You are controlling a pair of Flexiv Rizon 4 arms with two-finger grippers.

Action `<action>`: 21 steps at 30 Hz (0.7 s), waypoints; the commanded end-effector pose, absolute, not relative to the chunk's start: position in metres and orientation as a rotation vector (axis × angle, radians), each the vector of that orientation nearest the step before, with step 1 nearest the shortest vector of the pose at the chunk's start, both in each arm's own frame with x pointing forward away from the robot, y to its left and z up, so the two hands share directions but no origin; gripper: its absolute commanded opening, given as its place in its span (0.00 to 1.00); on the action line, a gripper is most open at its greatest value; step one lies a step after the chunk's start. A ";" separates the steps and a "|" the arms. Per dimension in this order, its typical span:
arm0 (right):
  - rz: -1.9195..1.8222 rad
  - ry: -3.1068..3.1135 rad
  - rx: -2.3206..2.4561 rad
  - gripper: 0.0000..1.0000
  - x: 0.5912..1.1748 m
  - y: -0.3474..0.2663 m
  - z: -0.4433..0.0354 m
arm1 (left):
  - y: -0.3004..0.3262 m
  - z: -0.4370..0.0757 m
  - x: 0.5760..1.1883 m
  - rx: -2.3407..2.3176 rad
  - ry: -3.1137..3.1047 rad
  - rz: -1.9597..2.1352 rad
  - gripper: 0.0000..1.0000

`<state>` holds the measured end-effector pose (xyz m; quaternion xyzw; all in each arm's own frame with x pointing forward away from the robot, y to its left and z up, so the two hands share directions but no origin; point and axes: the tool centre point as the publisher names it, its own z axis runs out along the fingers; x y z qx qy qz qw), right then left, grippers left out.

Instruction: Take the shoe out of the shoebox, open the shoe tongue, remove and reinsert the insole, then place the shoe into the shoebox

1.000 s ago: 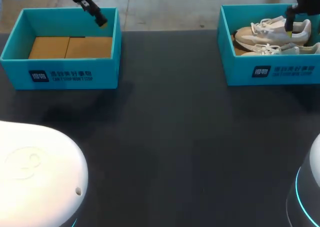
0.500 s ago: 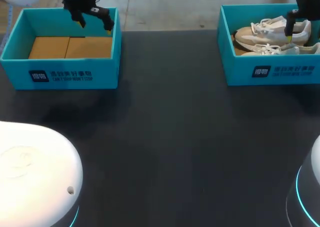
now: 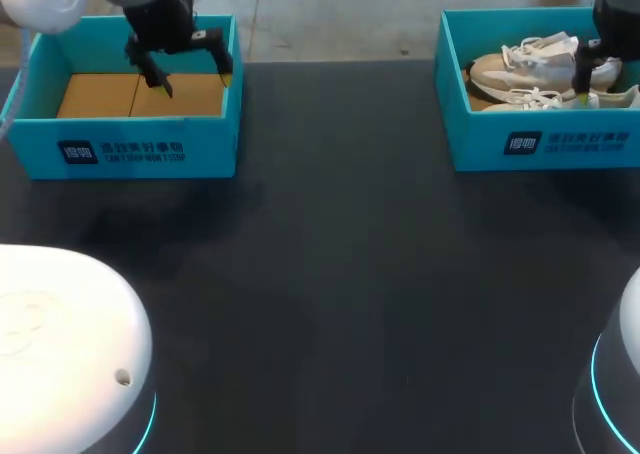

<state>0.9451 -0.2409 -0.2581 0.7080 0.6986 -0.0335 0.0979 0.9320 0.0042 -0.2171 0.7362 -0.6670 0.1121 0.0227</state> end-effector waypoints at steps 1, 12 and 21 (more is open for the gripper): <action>-0.079 2.087 2.071 1.00 0.933 -0.240 -0.259 | 0.005 -0.218 0.930 2.244 -2.093 0.325 1.00; -0.078 2.131 2.045 1.00 0.914 -0.238 -0.264 | 0.006 -0.234 0.898 2.161 -2.205 0.230 1.00; -0.059 2.209 2.010 1.00 0.901 -0.233 -0.267 | 0.006 -0.240 0.890 2.154 -2.208 0.188 1.00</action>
